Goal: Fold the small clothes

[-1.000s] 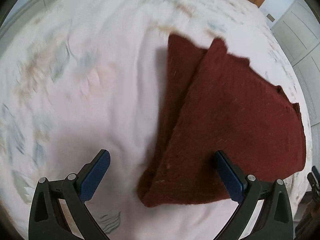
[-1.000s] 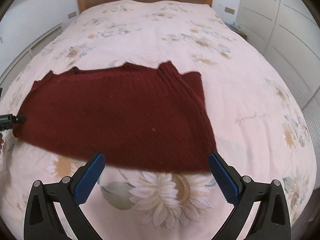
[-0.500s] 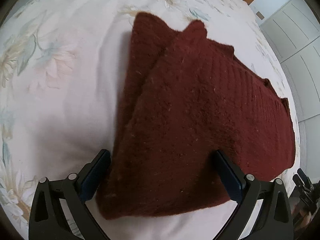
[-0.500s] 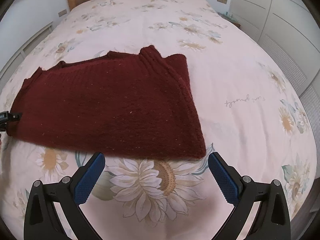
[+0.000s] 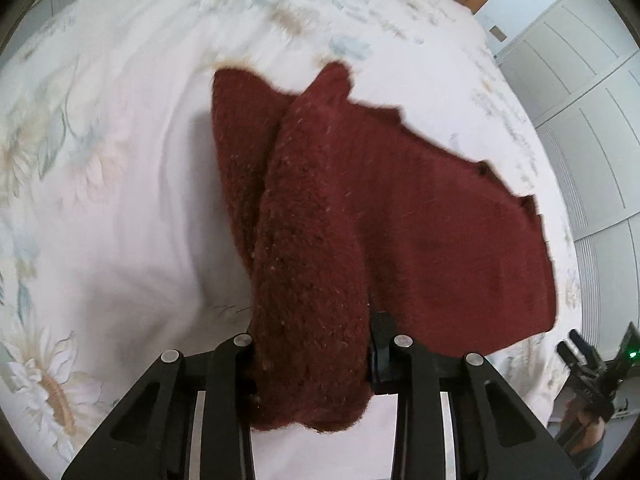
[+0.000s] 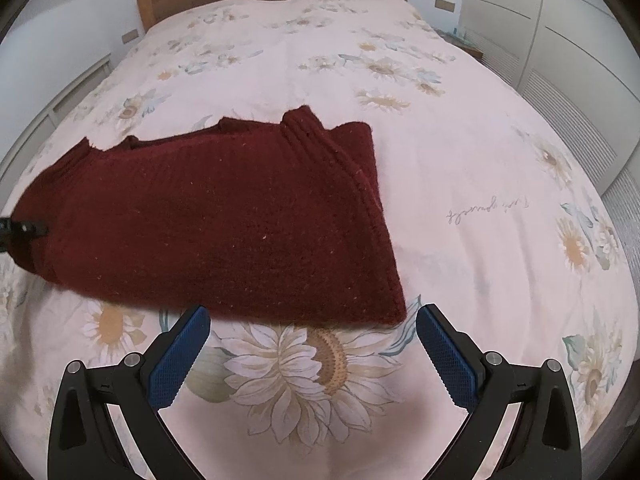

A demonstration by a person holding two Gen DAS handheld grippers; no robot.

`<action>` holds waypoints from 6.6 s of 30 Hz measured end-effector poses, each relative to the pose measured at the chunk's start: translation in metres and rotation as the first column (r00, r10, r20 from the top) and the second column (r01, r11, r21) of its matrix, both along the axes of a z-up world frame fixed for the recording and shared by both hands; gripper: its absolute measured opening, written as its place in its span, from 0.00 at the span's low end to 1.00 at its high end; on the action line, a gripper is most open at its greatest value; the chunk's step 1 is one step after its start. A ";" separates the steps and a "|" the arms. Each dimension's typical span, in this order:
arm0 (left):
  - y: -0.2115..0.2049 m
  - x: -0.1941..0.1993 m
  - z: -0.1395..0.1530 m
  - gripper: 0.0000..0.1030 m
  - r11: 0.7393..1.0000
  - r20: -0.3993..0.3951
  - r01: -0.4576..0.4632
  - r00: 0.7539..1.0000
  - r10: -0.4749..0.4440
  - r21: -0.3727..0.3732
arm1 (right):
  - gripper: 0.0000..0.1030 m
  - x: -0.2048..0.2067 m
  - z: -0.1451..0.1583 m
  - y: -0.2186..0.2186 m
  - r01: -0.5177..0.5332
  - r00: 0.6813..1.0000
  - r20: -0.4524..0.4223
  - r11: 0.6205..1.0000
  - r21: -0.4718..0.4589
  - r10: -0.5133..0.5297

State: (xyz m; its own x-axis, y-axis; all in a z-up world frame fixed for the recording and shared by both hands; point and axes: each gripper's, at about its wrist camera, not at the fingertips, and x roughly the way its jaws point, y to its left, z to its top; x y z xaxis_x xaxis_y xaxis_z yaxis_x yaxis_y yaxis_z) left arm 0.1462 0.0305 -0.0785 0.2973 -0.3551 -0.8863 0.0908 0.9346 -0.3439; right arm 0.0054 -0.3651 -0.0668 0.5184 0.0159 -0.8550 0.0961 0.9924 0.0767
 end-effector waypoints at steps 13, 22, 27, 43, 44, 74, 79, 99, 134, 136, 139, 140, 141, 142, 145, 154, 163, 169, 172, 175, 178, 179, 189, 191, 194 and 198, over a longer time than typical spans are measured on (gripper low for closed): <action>-0.137 0.019 0.106 0.25 0.981 0.119 0.190 0.976 -0.184 -0.041 | 1.00 -0.012 0.032 -0.053 0.094 0.992 0.084 0.994 0.054 -0.098; -0.274 0.012 0.089 0.24 0.914 0.114 0.397 0.907 -0.405 0.083 | 1.00 -0.023 0.045 -0.086 0.159 0.981 0.109 0.987 0.037 -0.162; -0.323 -0.005 0.039 0.24 0.893 0.059 0.432 0.895 -0.441 0.122 | 1.00 -0.029 0.025 -0.096 0.187 0.982 0.034 0.982 0.009 -0.187; -0.325 -0.008 0.000 0.59 0.928 0.013 0.311 0.947 -0.320 0.204 | 1.00 -0.042 0.001 -0.107 0.202 0.979 -0.021 0.979 0.040 -0.202; -0.325 -0.008 0.005 0.64 0.932 0.017 0.301 0.950 -0.310 0.200 | 1.00 -0.041 0.001 -0.106 0.199 0.980 -0.025 0.979 0.038 -0.198; -0.164 -0.001 0.027 0.99 0.957 0.022 0.175 0.983 -0.185 0.231 | 1.00 0.054 0.084 -0.018 -0.063 0.998 -0.005 0.997 0.036 0.064; -0.142 -0.016 0.006 0.99 0.960 -0.007 0.170 0.985 -0.172 0.223 | 0.87 0.107 0.083 0.010 -0.131 0.989 -0.070 0.991 0.034 0.133; -0.152 -0.037 -0.010 0.99 0.944 -0.014 0.250 0.967 -0.253 0.216 | 0.19 0.082 0.025 -0.046 0.000 0.985 -0.169 0.968 0.250 0.044; -0.222 0.029 -0.001 0.99 0.949 -0.016 0.270 0.962 -0.271 0.161 | 0.99 0.111 -0.019 -0.056 0.012 0.963 -0.267 0.982 0.189 0.039; -0.229 0.036 -0.014 0.99 0.954 -0.049 0.266 0.964 -0.261 0.140 | 0.99 0.111 -0.030 -0.059 0.020 0.961 -0.273 0.977 0.212 0.039; -0.237 0.042 -0.032 0.99 0.952 -0.106 0.282 0.957 -0.270 0.119 | 0.99 0.108 -0.044 -0.066 0.030 0.966 -0.256 0.964 0.265 0.040; -0.238 0.044 -0.037 0.99 0.950 -0.117 0.289 0.954 -0.276 0.114 | 0.99 0.107 -0.049 -0.069 0.025 0.969 -0.242 0.958 0.285 0.047; -0.238 0.044 -0.041 0.99 0.951 -0.116 0.287 0.955 -0.274 0.116 | 0.99 0.106 -0.053 -0.070 0.016 0.972 -0.229 0.954 0.299 0.055; -0.237 0.045 -0.044 0.99 0.953 -0.111 0.282 0.956 -0.270 0.113 | 0.99 0.105 -0.059 -0.073 0.007 0.974 -0.217 0.948 0.318 0.066; -0.236 0.045 -0.054 0.99 0.954 -0.111 0.284 0.955 -0.274 0.093 | 0.99 0.104 -0.069 -0.079 0.017 0.974 -0.215 0.928 0.372 0.068; -0.240 0.044 -0.056 0.85 0.942 -0.056 0.324 0.946 -0.320 0.085 | 0.54 0.103 -0.058 -0.065 0.011 0.971 -0.223 0.920 0.392 0.083; -0.218 0.039 -0.018 0.48 0.931 0.012 0.361 0.932 -0.362 0.053 | 0.38 0.098 0.015 -0.024 -0.060 0.987 -0.125 0.952 0.301 0.102; -0.158 0.033 0.034 0.48 0.940 0.104 0.332 0.935 -0.339 0.073 | 0.38 0.102 0.054 0.037 -0.159 0.981 -0.055 0.940 0.301 0.184; -0.123 0.031 0.046 0.48 0.950 0.125 0.298 0.943 -0.309 0.099 | 0.38 0.104 0.044 0.070 -0.190 0.973 -0.067 0.925 0.329 0.223; -0.092 0.027 0.040 0.48 0.957 0.120 0.264 0.953 -0.278 0.124 | 0.38 0.103 0.022 0.092 -0.203 0.964 -0.097 0.918 0.339 0.249; -0.072 0.026 0.015 0.48 0.960 0.071 0.248 0.963 -0.259 0.131 | 0.38 0.101 -0.005 0.104 -0.190 0.959 -0.139 0.925 0.329 0.247; -0.068 0.026 0.003 0.48 0.962 0.053 0.244 0.966 -0.252 0.125 | 0.39 0.099 -0.013 0.106 -0.186 0.959 -0.149 0.931 0.315 0.242; -0.065 0.020 -0.024 0.74 0.976 0.044 0.173 0.983 -0.180 0.130 | 0.78 0.100 -0.012 0.096 -0.163 0.972 -0.137 0.969 0.187 0.190; -0.052 0.022 -0.023 0.79 0.979 0.020 0.155 0.987 -0.159 0.134 | 0.82 0.097 -0.003 0.096 -0.173 0.976 -0.112 0.976 0.130 0.188; -0.047 0.009 -0.013 0.95 0.972 0.045 0.142 0.987 -0.153 0.188 | 0.93 0.095 0.005 0.100 -0.183 0.976 -0.104 0.980 0.082 0.191; -0.035 -0.001 0.000 0.99 0.965 0.095 0.127 0.984 -0.151 0.228 | 0.99 0.087 0.012 0.098 -0.166 0.983 -0.063 0.983 0.076 0.171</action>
